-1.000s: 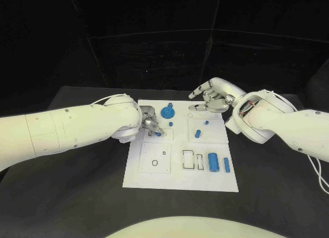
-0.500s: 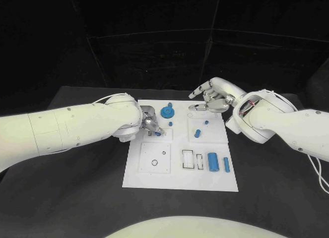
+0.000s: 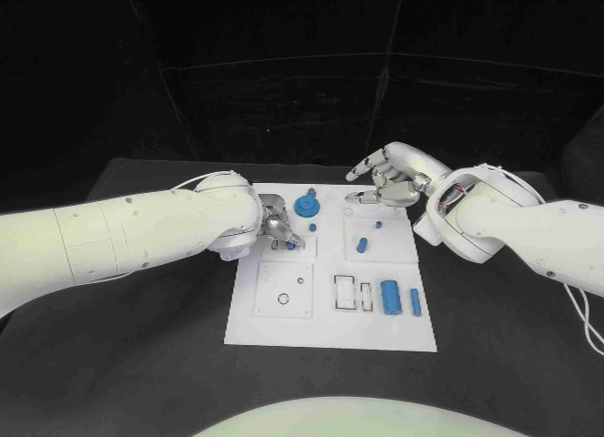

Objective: Assemble the parts on the task board

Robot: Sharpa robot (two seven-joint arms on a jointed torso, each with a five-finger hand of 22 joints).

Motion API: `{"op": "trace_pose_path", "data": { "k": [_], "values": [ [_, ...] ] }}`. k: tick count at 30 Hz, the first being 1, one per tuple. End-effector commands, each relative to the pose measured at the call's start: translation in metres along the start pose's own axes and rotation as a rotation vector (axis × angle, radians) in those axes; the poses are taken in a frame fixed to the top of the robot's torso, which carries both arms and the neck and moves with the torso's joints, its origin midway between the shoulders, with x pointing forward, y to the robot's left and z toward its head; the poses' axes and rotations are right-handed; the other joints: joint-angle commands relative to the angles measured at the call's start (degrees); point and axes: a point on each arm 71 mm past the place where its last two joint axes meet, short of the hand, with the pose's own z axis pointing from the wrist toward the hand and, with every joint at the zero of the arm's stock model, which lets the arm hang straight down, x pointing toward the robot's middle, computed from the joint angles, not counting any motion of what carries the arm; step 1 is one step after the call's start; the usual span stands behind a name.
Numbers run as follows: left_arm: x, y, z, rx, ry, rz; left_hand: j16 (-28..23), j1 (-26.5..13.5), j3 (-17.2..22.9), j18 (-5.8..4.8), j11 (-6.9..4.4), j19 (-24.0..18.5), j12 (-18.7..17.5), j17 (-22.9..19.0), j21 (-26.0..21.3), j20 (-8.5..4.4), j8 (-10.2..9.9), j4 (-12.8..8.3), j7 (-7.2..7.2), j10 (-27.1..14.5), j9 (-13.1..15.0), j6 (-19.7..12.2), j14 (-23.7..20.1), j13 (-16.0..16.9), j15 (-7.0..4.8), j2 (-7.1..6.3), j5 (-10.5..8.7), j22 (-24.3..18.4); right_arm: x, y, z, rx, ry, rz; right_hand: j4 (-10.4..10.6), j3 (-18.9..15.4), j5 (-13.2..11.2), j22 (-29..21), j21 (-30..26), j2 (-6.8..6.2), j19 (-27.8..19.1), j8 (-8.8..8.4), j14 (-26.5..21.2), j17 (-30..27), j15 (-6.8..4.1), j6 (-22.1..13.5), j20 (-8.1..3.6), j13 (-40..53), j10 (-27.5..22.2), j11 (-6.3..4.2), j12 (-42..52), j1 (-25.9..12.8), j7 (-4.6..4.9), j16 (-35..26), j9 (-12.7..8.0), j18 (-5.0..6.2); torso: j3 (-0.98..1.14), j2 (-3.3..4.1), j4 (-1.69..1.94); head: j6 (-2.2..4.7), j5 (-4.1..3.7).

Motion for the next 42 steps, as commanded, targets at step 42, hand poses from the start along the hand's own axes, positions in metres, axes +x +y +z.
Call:
{"op": "trace_pose_path", "data": {
  "k": [42],
  "values": [
    [-0.031,0.008,-0.027,0.049,-0.065,-0.089,0.2,-0.2,-16.4,-0.37,-0.09,1.0,-0.9,15.1,-1.0,-0.58,-1.0,6.1,-0.06,-0.1,-0.9,0.6,6.1,-1.0,-0.42,1.56,-5.42,4.5,-0.001,-0.002,0.002,0.003,0.006,-0.002,2.1,-3.3,-0.6,-0.9,-1.2,0.2,-1.3,0.53,3.1,2.9,-0.22,0.0,0.03,-1.1,-0.8,-0.17,-0.7,-2.5,0.02,-1.5,-0.3,0.56,-0.02,0.0,0.07,0.71,-0.2]
  ]
}}
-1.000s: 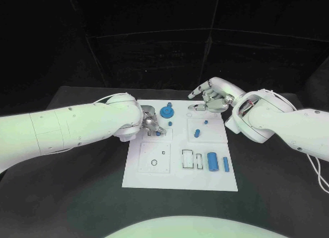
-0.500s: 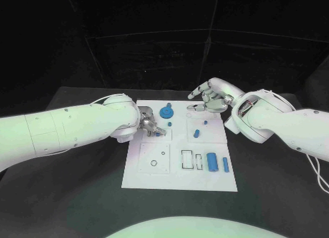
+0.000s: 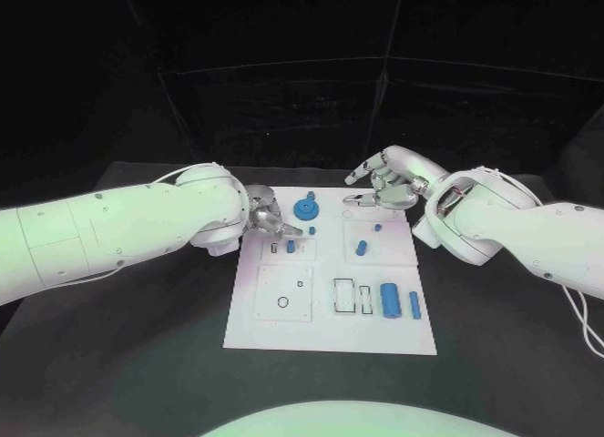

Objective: Assemble the parts on the task board

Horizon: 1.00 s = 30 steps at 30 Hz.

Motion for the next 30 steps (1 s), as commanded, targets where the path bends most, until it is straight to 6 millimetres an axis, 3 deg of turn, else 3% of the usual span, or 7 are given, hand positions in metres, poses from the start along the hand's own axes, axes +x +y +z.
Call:
{"op": "trace_pose_path", "data": {
  "k": [1,4,8,14,18,23,30],
  "values": [
    [-0.008,-0.003,-0.006,0.029,-0.008,-0.044,0.2,0.4,-0.8,-0.32,0.16,0.7,-1.2,15.1,-0.5,-0.35,-0.4,0.0,0.35,-1.1,-0.1,-0.6,6.1,-1.2,-0.39,0.53,-0.3,4.3,-0.001,0.001,0.001,-0.005,0.001,0.001,-0.1,-0.3,-0.2,-0.1,-0.4,-0.09,-0.4,0.3,3.1,2.9,-0.23,0.0,0.04,0.0,-0.2,0.04,-0.2,-0.7,0.02,-0.3,-0.1,0.56,0.01,0.06,-0.06,0.13,0.09],
    [-0.017,-0.002,-0.011,0.029,-0.01,-0.056,0.2,1.2,-2.1,-0.06,0.63,0.1,-3.2,15.1,-1.5,-0.16,-1.3,0.0,0.89,-2.5,-0.6,-2.1,6.1,-3.5,-0.11,0.76,-0.15,3.2,-0.001,0.0,0.001,-0.004,0.001,0.0,-0.1,-0.3,-0.2,-0.1,-0.4,-0.09,-0.4,0.3,3.1,2.9,-0.23,0.0,0.04,0.0,-0.2,0.04,-0.2,-0.7,0.02,-0.3,-0.1,0.56,0.02,0.06,-0.09,0.26,0.12],
    [-0.042,0.007,-0.012,-0.004,-0.02,-0.054,0.2,4.9,-3.8,0.4,2.14,-1.1,-7.8,15.1,-3.4,0.82,-4.8,-0.2,2.83,-5.9,-3.2,-6.1,6.1,-8.7,1.15,1.44,0.11,1.2,-0.001,-0.001,0.001,-0.001,0.001,-0.001,-0.1,-0.3,-0.2,-0.1,-0.4,-0.09,-0.4,0.3,3.1,2.9,-0.23,0.0,0.04,0.0,-0.2,0.04,-0.2,-0.7,0.02,-0.3,-0.1,0.56,0.08,0.0,0.1,0.44,0.25],
    [-0.072,0.023,0.003,-0.071,-0.042,-0.064,0.2,8.7,-5.8,0.85,3.22,-2.0,-9.7,15.1,-4.9,1.88,-7.9,0.0,3.87,-7.6,-7.2,-6.2,6.1,-11.3,2.17,2.4,0.36,-0.3,0.0,0.0,0.002,-0.003,0.002,0.0,0.0,-0.4,-0.2,-0.1,-0.4,0.0,-0.4,0.31,3.1,2.9,-0.23,0.0,0.04,-0.1,-0.2,0.04,-0.2,-0.7,0.02,-0.3,-0.1,0.57,0.07,0.06,-0.07,0.79,0.96],
    [-0.082,0.028,0.013,-0.102,-0.024,-0.057,0.2,9.2,-6.5,0.87,3.3,-2.1,-9.9,15.1,-5.1,2.06,-8.4,-0.1,4.0,-7.8,-8.0,-6.0,6.1,-11.7,2.21,2.51,0.37,-0.3,0.0,0.0,0.003,-0.004,0.003,0.0,0.1,-0.5,0.0,-0.2,-0.4,0.13,-0.5,0.34,3.1,2.8,-0.23,0.0,0.04,-0.1,-0.2,0.04,-0.2,-0.7,0.01,-0.3,-0.1,0.58,-0.15,0.15,-0.15,0.89,1.06],
    [-0.087,0.031,0.021,-0.124,0.0,-0.035,0.2,9.3,-6.8,0.8,3.33,-1.9,-9.6,15.1,-4.8,2.11,-8.6,0.0,4.02,-7.6,-8.3,-5.8,6.1,-11.5,2.25,2.65,0.37,0.0,0.0,0.0,0.003,-0.001,0.007,-0.001,0.1,-0.6,0.2,-0.2,-0.4,0.24,-0.4,0.37,3.2,2.9,-0.24,0.0,0.04,-0.1,-0.2,0.03,-0.2,-0.6,0.0,-0.3,-0.1,0.58,0.0,0.13,-0.09,0.78,1.05],
    [-0.084,0.032,0.031,-0.138,0.016,-0.019,0.2,5.4,-11.1,0.7,2.97,-1.6,-8.5,15.1,-4.5,2.02,-8.7,0.2,3.59,-7.0,-9.6,-3.7,6.1,-11.1,2.04,3.38,-1.64,0.6,0.001,0.0,0.005,0.001,0.014,-0.001,0.1,-0.6,0.2,-0.2,-0.4,0.24,-0.4,0.37,3.2,2.9,-0.24,0.0,0.04,-0.1,-0.2,0.03,-0.2,-0.6,0.0,-0.3,-0.1,0.58,-0.12,0.19,0.06,0.65,1.3]
  ]
}}
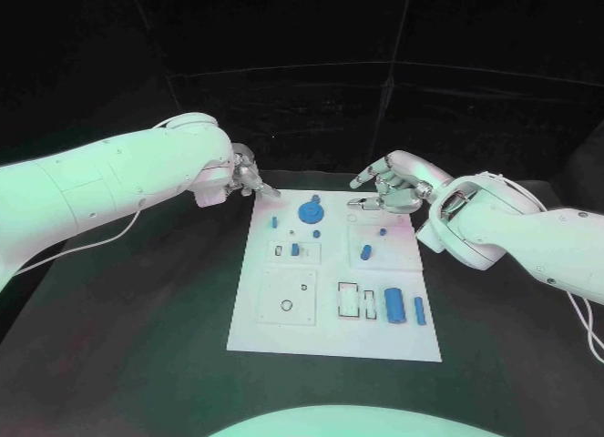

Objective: Assemble the parts on the task board

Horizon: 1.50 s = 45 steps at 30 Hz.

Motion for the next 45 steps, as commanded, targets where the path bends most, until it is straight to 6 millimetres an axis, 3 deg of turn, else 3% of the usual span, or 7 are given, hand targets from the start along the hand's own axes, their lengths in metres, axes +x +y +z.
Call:
{"op": "trace_pose_path", "data": {
  "k": [1,18,45],
  "values": [
    [0.004,-0.001,0.003,0.016,0.042,0.031,0.2,-1.5,-1.5,0.67,-0.3,0.4,0.4,15.1,0.3,0.05,-0.1,0.1,-0.11,0.4,-0.2,0.6,5.8,0.3,0.12,-0.04,-0.37,0.6,0.0,0.001,0.001,-0.003,0.011,0.0,0.1,-0.3,0.2,0.0,-0.2,-0.07,-0.4,0.37,3.2,2.9,-0.24,0.0,0.04,-0.1,-0.3,0.02,-0.2,-0.3,0.0,-0.3,-0.1,0.58,-0.09,0.02,0.12,-0.08,0.21],
    [0.021,-0.009,0.016,0.012,0.083,0.061,0.2,1.1,-2.3,0.54,-0.57,0.7,1.1,15.1,0.7,-0.18,0.3,-0.3,-0.43,0.8,-0.2,1.6,5.8,0.6,-0.11,0.91,-0.25,1.3,0.003,0.002,0.003,-0.005,0.022,0.001,0.1,-0.4,0.4,-0.2,-0.3,0.03,-0.5,0.41,3.2,2.9,-0.25,0.0,0.03,-0.1,-0.3,0.01,-0.2,-0.2,-0.01,-0.4,-0.1,0.62,0.1,-0.1,-0.04,-0.35,0.59],
    [0.032,-0.014,0.022,-0.013,0.133,0.111,0.2,4.4,-2.6,0.5,-0.84,0.8,1.6,15.1,0.8,-0.36,0.9,-0.6,-0.75,1.0,0.1,2.5,5.8,0.8,-0.31,2.08,-0.16,1.6,0.004,0.003,0.005,-0.005,0.029,0.001,0.1,-0.4,0.6,-0.2,-0.3,0.14,-0.5,0.44,3.2,2.9,-0.25,0.0,0.03,-0.1,-0.3,0.0,-0.2,-0.1,-0.01,-0.4,-0.1,0.62,0.08,-0.11,-0.05,-0.85,0.66]
  ]
}}
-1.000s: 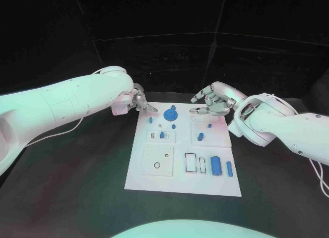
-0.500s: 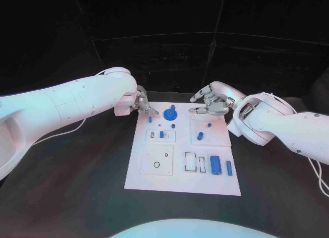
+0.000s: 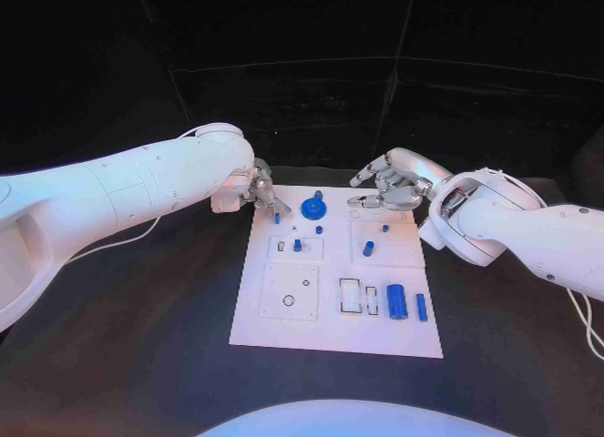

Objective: Assemble the parts on the task board

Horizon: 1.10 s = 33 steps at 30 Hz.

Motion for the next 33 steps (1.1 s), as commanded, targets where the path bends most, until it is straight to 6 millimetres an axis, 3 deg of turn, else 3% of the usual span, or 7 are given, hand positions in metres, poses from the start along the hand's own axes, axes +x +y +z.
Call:
{"op": "trace_pose_path", "data": {
  "k": [1,22,33],
  "values": [
    [0.0005,-0.0005,0.0002,-0.007,0.007,0.021,0.2,0.6,-0.4,0.5,-0.03,0.3,0.2,15.1,0.1,-0.11,0.2,-0.1,-0.1,0.2,0.1,0.5,5.8,0.0,-0.3,-0.04,0.09,1.6,0.0,0.0015,0.0007,-0.003,0.005,0.001,0.0,-0.3,0.3,-0.1,-0.3,0.15,-0.6,0.22,3.2,2.9,-0.25,0.0,0.03,0.0,-0.3,0.0,-0.2,-0.1,-0.01,-0.4,-0.1,0.62,-0.02,0.0,0.01,-0.05,-0.02],
    [0.0026,-0.0027,0.0016,-0.007,0.001,0.023,0.2,5.9,1.7,0.51,-0.1,0.2,0.1,15.1,-0.1,-0.18,0.4,-1.4,-0.13,0.0,0.2,0.2,5.8,-0.6,-0.35,2.41,0.1,1.6,0.0002,0.0016,0.0009,-0.003,0.006,0.001,0.0,-0.3,0.6,-0.2,-0.4,0.42,-0.6,0.26,3.2,2.9,-0.26,0.0,0.02,-0.1,-0.3,-0.01,-0.2,0.0,-0.02,-0.4,-0.1,0.64,0.0,-0.02,0.01,-0.25,0.13],
    [0.004,-0.0043,0.0019,-0.01,0.015,0.033,0.2,7.7,3.0,0.52,-0.17,0.2,-0.1,15.1,-0.1,-0.21,0.3,-2.1,-0.2,-0.1,0.2,0.1,5.8,-0.8,-0.38,2.96,0.11,1.6,0.0003,0.0019,0.0009,-0.003,0.007,0.001,0.0,-0.3,0.6,-0.2,-0.4,0.42,-0.6,0.26,3.2,2.9,-0.26,0.0,0.02,-0.1,-0.3,-0.01,-0.2,0.0,-0.02,-0.4,-0.1,0.64,-0.01,-0.03,0.01,-0.41,0.06]
  ]
}}
